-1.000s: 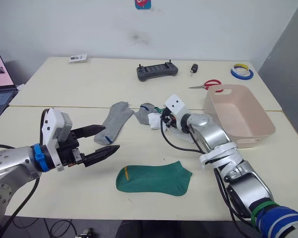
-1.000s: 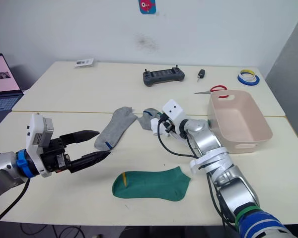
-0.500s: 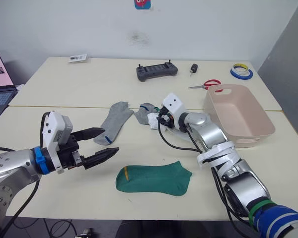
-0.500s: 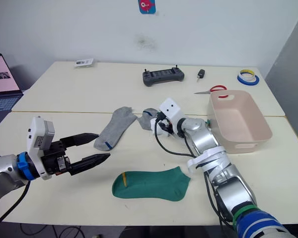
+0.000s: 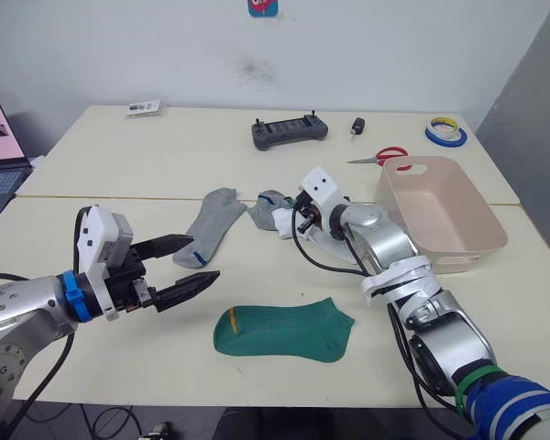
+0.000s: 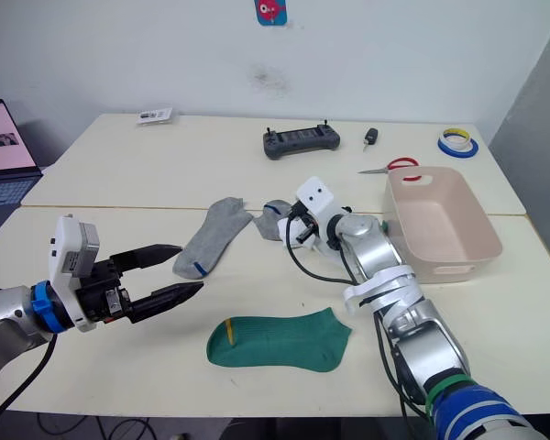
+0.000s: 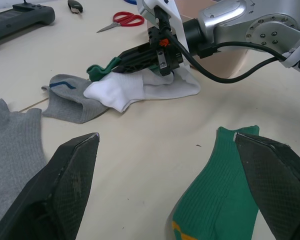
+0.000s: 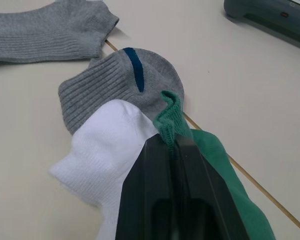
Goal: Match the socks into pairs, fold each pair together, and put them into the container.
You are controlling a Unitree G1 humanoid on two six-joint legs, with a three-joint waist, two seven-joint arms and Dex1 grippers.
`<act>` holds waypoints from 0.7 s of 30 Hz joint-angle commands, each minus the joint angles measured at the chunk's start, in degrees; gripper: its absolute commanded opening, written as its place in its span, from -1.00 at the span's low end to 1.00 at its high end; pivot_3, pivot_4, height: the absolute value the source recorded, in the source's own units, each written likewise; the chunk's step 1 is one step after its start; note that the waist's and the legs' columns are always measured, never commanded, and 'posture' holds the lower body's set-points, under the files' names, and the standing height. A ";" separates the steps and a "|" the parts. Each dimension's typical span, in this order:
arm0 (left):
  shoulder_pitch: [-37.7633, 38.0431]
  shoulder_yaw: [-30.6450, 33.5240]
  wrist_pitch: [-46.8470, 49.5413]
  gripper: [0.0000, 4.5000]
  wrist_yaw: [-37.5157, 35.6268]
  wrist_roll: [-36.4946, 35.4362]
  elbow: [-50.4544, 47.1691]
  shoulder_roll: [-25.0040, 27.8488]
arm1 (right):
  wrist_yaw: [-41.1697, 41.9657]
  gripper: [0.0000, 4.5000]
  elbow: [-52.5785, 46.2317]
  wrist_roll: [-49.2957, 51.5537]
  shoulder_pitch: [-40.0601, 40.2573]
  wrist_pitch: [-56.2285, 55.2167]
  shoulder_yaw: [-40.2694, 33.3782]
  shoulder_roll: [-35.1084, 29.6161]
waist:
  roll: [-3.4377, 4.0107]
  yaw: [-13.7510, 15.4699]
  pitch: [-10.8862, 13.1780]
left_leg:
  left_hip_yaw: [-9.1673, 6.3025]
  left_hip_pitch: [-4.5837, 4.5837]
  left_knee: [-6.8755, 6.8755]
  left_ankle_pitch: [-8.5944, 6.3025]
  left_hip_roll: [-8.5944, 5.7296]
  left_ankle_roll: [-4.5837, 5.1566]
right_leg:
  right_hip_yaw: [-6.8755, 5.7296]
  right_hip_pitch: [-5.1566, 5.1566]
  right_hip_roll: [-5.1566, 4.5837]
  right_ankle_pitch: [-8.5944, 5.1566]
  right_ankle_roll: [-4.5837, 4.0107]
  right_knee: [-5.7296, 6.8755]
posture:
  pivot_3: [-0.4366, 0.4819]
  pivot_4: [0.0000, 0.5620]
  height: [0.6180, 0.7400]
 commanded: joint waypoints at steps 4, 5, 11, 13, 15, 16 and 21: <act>-0.21 1.51 -1.31 1.00 -0.14 0.14 -0.62 -0.40 | 0.99 -0.98 -4.68 2.17 -1.25 0.95 -2.55 0.09 | 0.00 0.00 0.00 | 0.00 0.00 0.00 0.00 0.00 0.00 | 0.00 0.00 0.00 0.00 0.00 0.00 | -0.05 -0.47 0.94; -0.32 1.48 -1.33 1.00 -0.13 0.14 -0.52 -0.41 | 1.03 -0.98 -4.94 2.33 -1.20 1.04 -2.79 0.02 | 0.00 0.01 0.00 | 0.00 0.00 0.00 0.00 0.00 0.00 | 0.00 0.00 0.00 0.00 0.00 0.00 | -0.05 -0.47 0.94; -0.44 1.55 -1.45 1.00 0.00 0.20 -0.28 -0.63 | 1.07 -0.98 -6.59 5.03 -1.68 2.59 -6.01 -0.32 | 0.01 0.01 0.00 | 0.00 0.00 -0.01 0.00 0.00 0.00 | 0.00 0.00 0.00 0.00 0.00 0.00 | -0.05 -0.47 0.94; -0.30 1.59 -1.47 1.00 0.02 0.29 -0.27 -0.76 | 1.33 -0.98 -7.00 5.96 -1.78 3.42 -6.76 -0.54 | 0.00 0.02 0.00 | -0.01 -0.01 -0.01 0.00 0.00 0.00 | 0.00 0.00 0.00 0.00 0.00 0.00 | -0.05 -0.47 0.94; -0.11 1.49 -1.51 1.00 0.09 0.40 -0.38 -0.99 | 2.51 -0.98 -7.78 5.50 -0.71 3.03 -5.17 -1.23 | 0.01 0.02 0.00 | 0.00 0.00 -0.01 0.00 0.00 0.00 | 0.00 0.00 0.00 0.00 0.00 -0.01 | -0.05 -0.47 0.94; -0.06 1.45 -1.52 1.00 0.11 0.45 -0.43 -1.08 | 2.86 -0.98 -8.11 5.26 -0.29 2.69 -4.57 -1.45 | 0.01 0.02 0.01 | 0.00 0.00 -0.01 0.00 0.00 0.01 | 0.00 0.00 0.00 0.00 0.00 0.00 | -0.05 -0.47 0.94; 1.46 1.83 -1.38 1.00 0.09 0.56 -1.55 -1.41 | 6.95 -0.98 -14.74 2.73 4.98 1.30 1.55 -5.38 | 0.01 0.03 0.01 | -0.01 -0.01 -0.03 0.00 0.00 0.01 | 0.02 0.00 0.00 0.00 0.00 -0.03 | -0.05 -0.47 0.94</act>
